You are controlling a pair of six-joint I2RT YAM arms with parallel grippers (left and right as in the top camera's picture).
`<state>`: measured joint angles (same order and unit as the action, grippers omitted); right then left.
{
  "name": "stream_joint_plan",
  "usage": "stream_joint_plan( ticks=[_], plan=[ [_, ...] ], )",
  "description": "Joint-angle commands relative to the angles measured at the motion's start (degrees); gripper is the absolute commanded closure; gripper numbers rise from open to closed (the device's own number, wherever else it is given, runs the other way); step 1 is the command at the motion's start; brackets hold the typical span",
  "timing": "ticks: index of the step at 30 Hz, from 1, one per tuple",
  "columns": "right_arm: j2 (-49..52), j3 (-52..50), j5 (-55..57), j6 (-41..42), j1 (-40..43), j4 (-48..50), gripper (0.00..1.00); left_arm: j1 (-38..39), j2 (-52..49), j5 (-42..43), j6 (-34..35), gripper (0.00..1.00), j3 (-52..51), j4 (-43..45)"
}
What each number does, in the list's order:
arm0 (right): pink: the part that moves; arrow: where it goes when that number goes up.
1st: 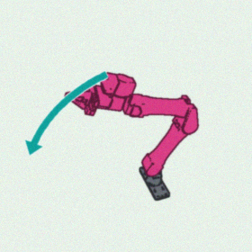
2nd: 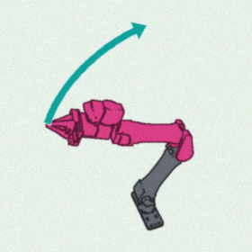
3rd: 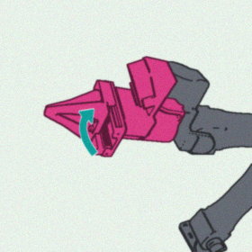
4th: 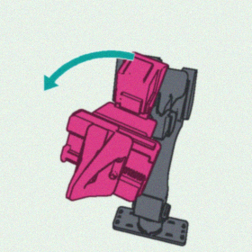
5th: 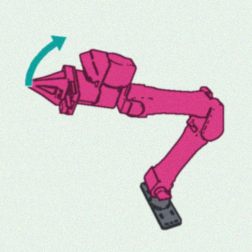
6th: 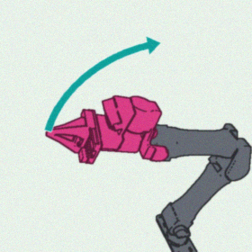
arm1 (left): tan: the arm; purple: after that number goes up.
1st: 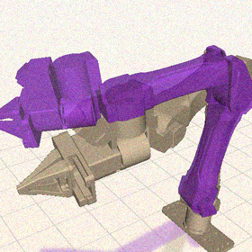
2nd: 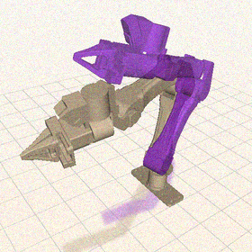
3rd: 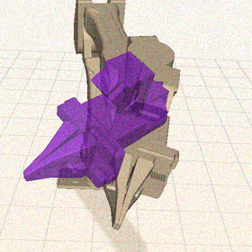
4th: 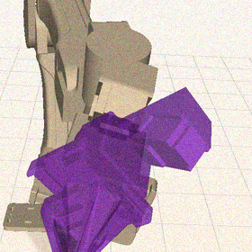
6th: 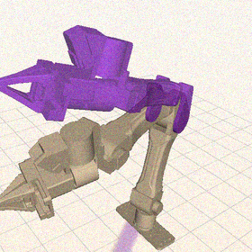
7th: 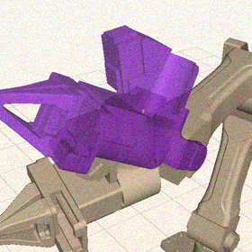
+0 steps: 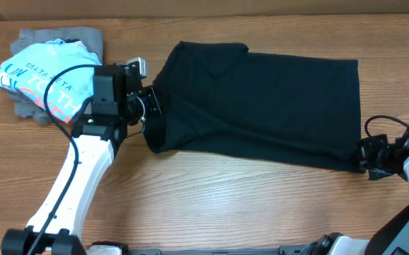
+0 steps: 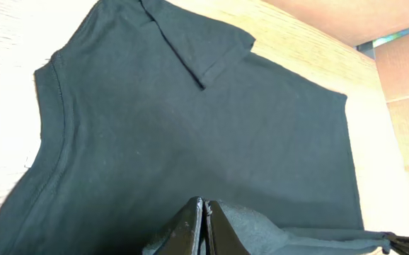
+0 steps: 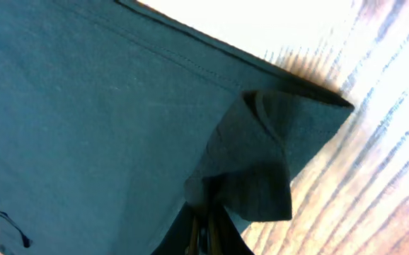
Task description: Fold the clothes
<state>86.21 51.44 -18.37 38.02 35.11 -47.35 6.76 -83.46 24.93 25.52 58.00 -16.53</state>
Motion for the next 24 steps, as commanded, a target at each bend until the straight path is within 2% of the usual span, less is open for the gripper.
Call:
stream_joint_plan(
  ticks=[1,4,9,11,13,18,20,24],
  plan=[
    [0.0,1.0,0.0,1.3,-0.2,1.2,0.95,1.2,-2.4,0.6,0.2,0.94,1.1,1.6],
    [0.0,1.0,-0.7,1.7,-0.5,2.4,0.95,2.1,-4.2,0.3,0.2,0.92,1.1,2.3],
    [0.0,1.0,-1.3,3.2,-2.1,4.2,0.85,2.3,-6.1,-0.2,0.2,0.89,1.1,2.8],
    [0.0,1.0,-1.3,3.1,-2.8,7.1,0.69,2.3,-6.5,-0.7,0.2,0.83,1.1,3.5],
    [0.0,1.0,-1.3,2.6,-3.0,9.9,0.47,2.2,-6.5,-0.9,0.2,0.73,1.1,3.7],
    [0.0,1.0,-1.3,0.9,-2.3,11.7,0.32,1.1,-6.4,0.6,-1.9,0.49,1.2,-0.7],
    [0.0,1.0,-1.3,-1.3,-1.9,11.2,0.26,0.3,-6.4,0.5,-4.7,0.44,1.2,-5.2],
    [0.0,1.0,-1.3,-3.8,-1.7,6.9,0.23,-1.0,-6.4,-1.0,-11.1,0.39,1.2,-15.2]
  ],
)
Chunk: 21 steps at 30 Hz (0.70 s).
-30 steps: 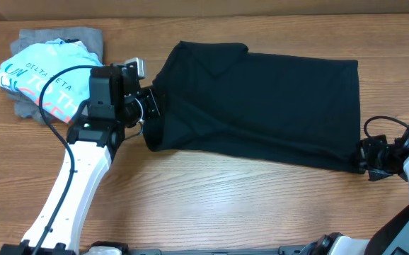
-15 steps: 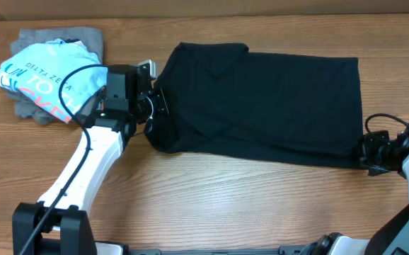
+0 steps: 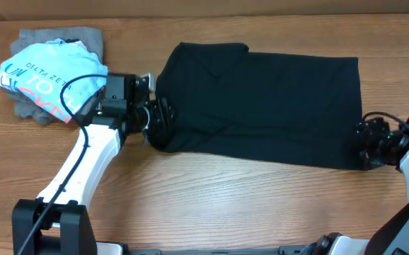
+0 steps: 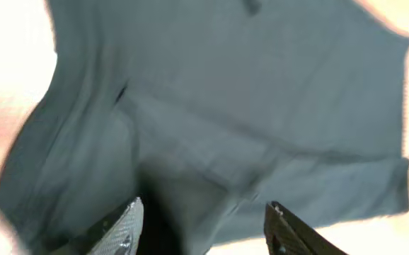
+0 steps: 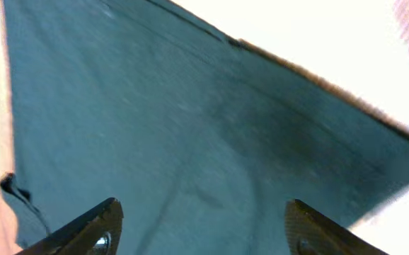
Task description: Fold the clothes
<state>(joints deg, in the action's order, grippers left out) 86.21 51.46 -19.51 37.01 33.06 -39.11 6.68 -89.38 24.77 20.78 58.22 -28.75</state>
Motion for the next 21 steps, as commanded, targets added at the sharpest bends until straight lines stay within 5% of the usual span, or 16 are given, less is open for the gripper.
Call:
stream_joint_plan(
  ticks=[1,6,9,15,21],
  plan=[
    [0.0,1.0,-0.1,-3.0,0.4,-3.0,0.23,-0.9,-0.5,-1.9,-7.6,0.38,0.9,-5.2],
    [0.0,1.0,-2.7,-8.5,0.3,-7.6,0.23,-0.5,-0.7,-9.3,-9.8,0.24,0.3,-11.0],
    [0.0,1.0,-3.3,-10.1,0.3,-9.1,0.23,-0.5,-1.3,-8.8,-12.2,0.24,0.1,-8.7],
    [0.0,1.0,-3.4,-10.1,0.3,-9.2,0.22,-0.5,-2.5,-4.9,-11.3,0.45,0.1,1.1],
    [0.0,1.0,-3.3,-10.1,0.3,-9.0,0.22,1.1,-7.9,-3.7,-11.2,0.46,0.1,6.6]
  ],
)
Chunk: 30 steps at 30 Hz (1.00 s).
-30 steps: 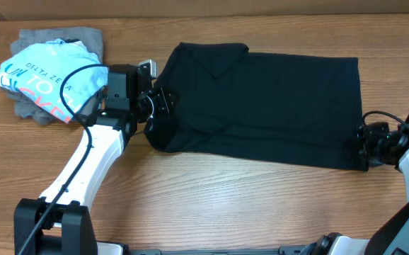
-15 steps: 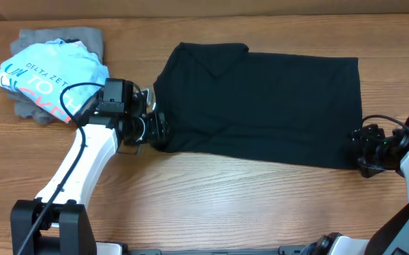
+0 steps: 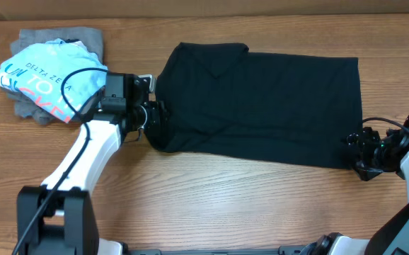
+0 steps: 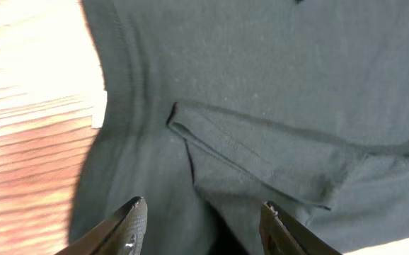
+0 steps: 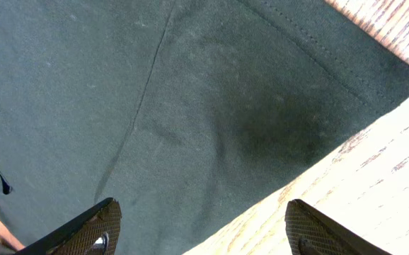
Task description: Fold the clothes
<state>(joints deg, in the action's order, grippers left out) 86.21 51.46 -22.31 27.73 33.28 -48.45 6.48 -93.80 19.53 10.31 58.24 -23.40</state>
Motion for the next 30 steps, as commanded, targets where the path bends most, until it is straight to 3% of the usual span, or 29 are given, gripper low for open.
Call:
stream_joint_plan(
  ticks=[1,12,21,30],
  plan=[
    [0.0,1.0,-0.5,-0.8,0.1,0.3,0.23,1.5,-4.9,1.5,-0.4,0.45,0.1,2.1],
    [0.0,1.0,-0.5,-0.8,0.1,0.5,0.23,2.2,-14.2,0.6,1.8,0.49,0.1,13.0],
    [0.0,1.0,-0.5,-0.8,0.1,0.6,0.23,2.3,-15.6,0.0,5.2,0.64,0.1,17.2],
    [0.0,1.0,-0.5,-0.8,0.1,0.7,0.23,3.6,-15.6,-0.8,9.6,0.71,0.1,21.0]
  ],
)
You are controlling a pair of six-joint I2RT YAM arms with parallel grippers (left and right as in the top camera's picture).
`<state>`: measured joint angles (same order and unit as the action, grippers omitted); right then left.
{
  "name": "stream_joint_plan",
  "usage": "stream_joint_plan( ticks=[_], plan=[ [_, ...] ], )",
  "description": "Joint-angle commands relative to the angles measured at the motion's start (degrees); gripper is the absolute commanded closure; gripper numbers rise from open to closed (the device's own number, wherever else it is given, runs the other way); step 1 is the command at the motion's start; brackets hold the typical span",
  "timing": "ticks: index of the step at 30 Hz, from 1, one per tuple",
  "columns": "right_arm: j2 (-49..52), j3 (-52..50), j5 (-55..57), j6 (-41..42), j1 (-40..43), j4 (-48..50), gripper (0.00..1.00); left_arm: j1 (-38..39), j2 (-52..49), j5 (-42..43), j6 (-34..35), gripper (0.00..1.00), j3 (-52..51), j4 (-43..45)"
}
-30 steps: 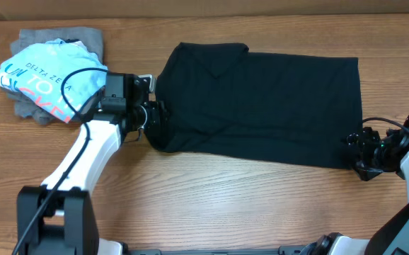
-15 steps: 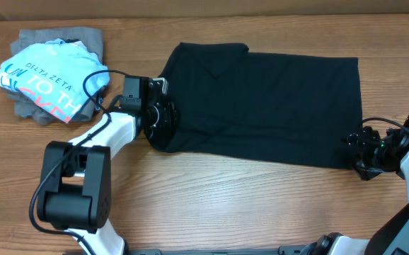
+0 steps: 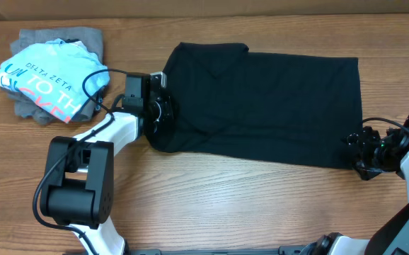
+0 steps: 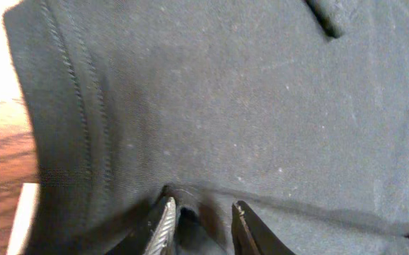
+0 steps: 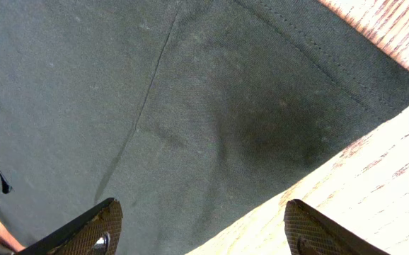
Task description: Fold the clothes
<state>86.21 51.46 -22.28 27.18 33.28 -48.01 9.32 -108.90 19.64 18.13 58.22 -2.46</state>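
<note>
A black shirt (image 3: 261, 99), folded lengthwise, lies flat across the middle of the wooden table (image 3: 211, 198). My left gripper (image 3: 160, 113) is at its left end, by the collar. In the left wrist view that gripper (image 4: 201, 216) is pressed down on the cloth, its jaws a narrow gap apart with a small ridge of black fabric (image 4: 190, 202) between them. My right gripper (image 3: 356, 150) sits at the shirt's lower right corner. In the right wrist view it (image 5: 201, 227) is wide open over the hem corner (image 5: 346, 85), holding nothing.
At the back left, a light blue printed shirt (image 3: 45, 81) is heaped on a grey garment (image 3: 63, 35). The left arm's cable (image 3: 95, 81) loops over that pile. A brown cardboard wall (image 3: 204, 7) runs along the table's far edge.
My left gripper has shifted slightly right, further onto the shirt's left end. Its jaws have narrowed from wide open to a small gap around a ridge of cloth. The right gripper has not moved.
First both grippers were shut on the shirt, left at its left end, right at its lower right corner. Then both were open and the shirt lay flat. Later the left hovered open over a folded sleeve; now it is pressed down with narrowed jaws.
</note>
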Motion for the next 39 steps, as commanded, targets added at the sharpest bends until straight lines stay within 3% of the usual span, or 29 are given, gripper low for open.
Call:
stream_joint_plan(
  ticks=[1,5,7,9,14,22,35,36,39],
  plan=[
    [0.0,1.0,-0.5,-0.3,0.1,0.3,0.23,0.9,-0.5,-1.5,1.8,0.71,0.1,-0.2],
    [0.0,1.0,-0.5,-0.3,0.1,0.3,0.23,1.4,-0.5,-3.1,1.8,0.72,0.1,-1.1],
    [0.0,1.0,-0.5,-0.3,0.1,0.3,0.23,1.6,-0.5,-3.1,1.8,0.8,0.1,-1.1],
    [0.0,1.0,-0.5,-0.2,0.1,0.3,0.24,1.6,-0.5,-3.2,2.1,0.96,0.1,-1.0],
    [0.0,1.0,-0.5,-0.2,0.1,0.3,0.24,1.5,-0.5,-2.6,5.5,0.96,0.4,0.7],
    [0.0,1.0,-0.5,-0.2,0.1,0.3,0.24,1.6,-0.5,6.0,6.8,0.96,8.1,2.2],
    [0.0,1.0,-0.5,-0.2,0.1,0.3,0.24,3.0,-0.5,5.7,9.2,0.95,13.0,4.7],
    [0.0,1.0,-0.5,-0.2,0.1,0.3,0.24,3.1,-0.5,5.7,9.2,0.89,13.0,4.6],
    [0.0,1.0,-0.5,-0.2,0.1,0.3,0.24,3.4,-0.5,5.7,9.2,0.45,13.0,3.9]
  ],
)
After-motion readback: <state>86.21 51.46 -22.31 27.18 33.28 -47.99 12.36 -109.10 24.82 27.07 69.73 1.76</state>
